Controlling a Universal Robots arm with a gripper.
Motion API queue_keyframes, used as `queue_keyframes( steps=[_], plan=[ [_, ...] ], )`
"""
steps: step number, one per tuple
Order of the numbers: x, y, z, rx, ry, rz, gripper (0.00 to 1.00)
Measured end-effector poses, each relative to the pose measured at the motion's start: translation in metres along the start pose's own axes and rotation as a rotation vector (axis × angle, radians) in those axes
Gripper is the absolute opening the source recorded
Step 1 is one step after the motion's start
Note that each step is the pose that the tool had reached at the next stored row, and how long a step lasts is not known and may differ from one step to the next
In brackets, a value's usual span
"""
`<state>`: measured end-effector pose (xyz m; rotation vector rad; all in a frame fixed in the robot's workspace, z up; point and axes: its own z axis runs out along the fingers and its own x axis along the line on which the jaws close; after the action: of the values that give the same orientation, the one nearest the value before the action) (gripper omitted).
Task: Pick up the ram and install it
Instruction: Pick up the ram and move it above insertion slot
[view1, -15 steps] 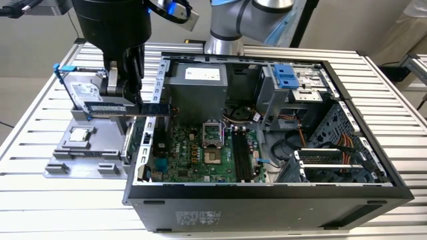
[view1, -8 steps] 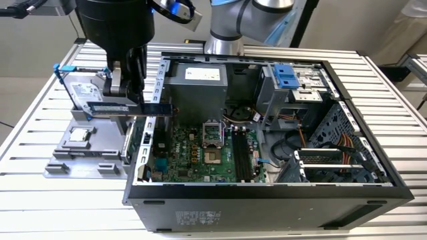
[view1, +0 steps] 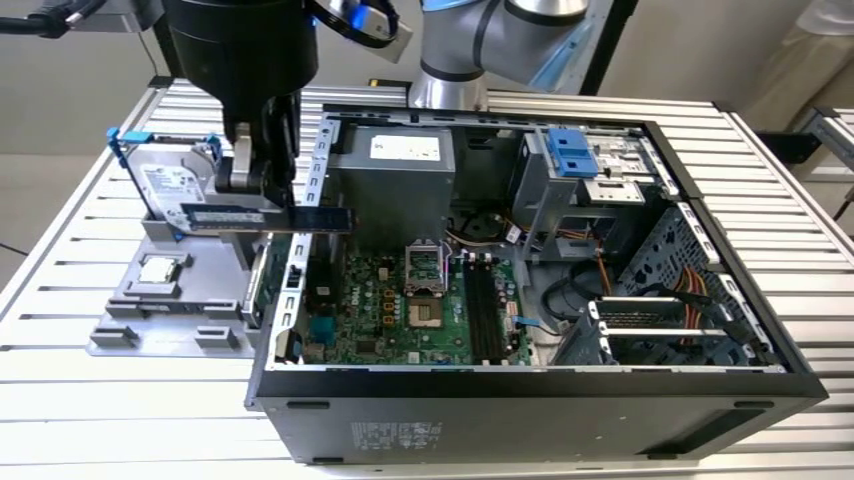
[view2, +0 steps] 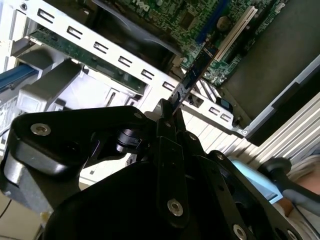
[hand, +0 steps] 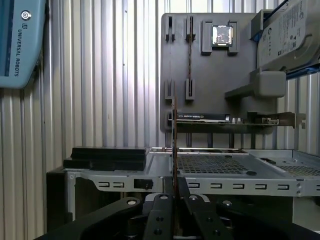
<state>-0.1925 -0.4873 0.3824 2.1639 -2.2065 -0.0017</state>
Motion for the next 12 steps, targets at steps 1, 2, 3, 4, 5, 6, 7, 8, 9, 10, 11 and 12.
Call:
queue_keyframes(
  steps=[1,2,3,4,5,6,7,8,9,10,11,12],
  plan=[
    [0.0000,-0.0005,0.0001,0.0001,-0.0002,0.000,0.00],
    [-0.0001,-0.0013,0.0000,0.0000,-0.0001,0.000,0.00],
    [-0.0001,-0.0023,0.0000,0.0001,-0.0002,0.000,0.00],
    [-0.0001,-0.0033,-0.0001,0.0000,-0.0001,0.000,0.00],
    [-0.0001,-0.0044,-0.0001,0.0001,-0.0002,0.000,0.00],
    [-0.0001,-0.0055,-0.0002,0.0000,0.0000,0.000,0.00],
    [-0.0001,-0.0065,-0.0002,0.0001,-0.0002,0.000,0.00],
    [-0.0002,-0.0074,-0.0002,0.0001,-0.0001,0.000,0.00],
    [-0.0002,-0.0082,-0.0002,0.0001,-0.0002,0.000,0.00],
    [-0.0002,-0.0089,-0.0003,0.0001,-0.0001,0.000,0.00],
    [-0.0002,-0.0095,-0.0003,0.0001,-0.0001,0.000,0.00],
    [-0.0002,-0.0101,-0.0003,0.0001,-0.0001,0.000,0.00]
  ],
)
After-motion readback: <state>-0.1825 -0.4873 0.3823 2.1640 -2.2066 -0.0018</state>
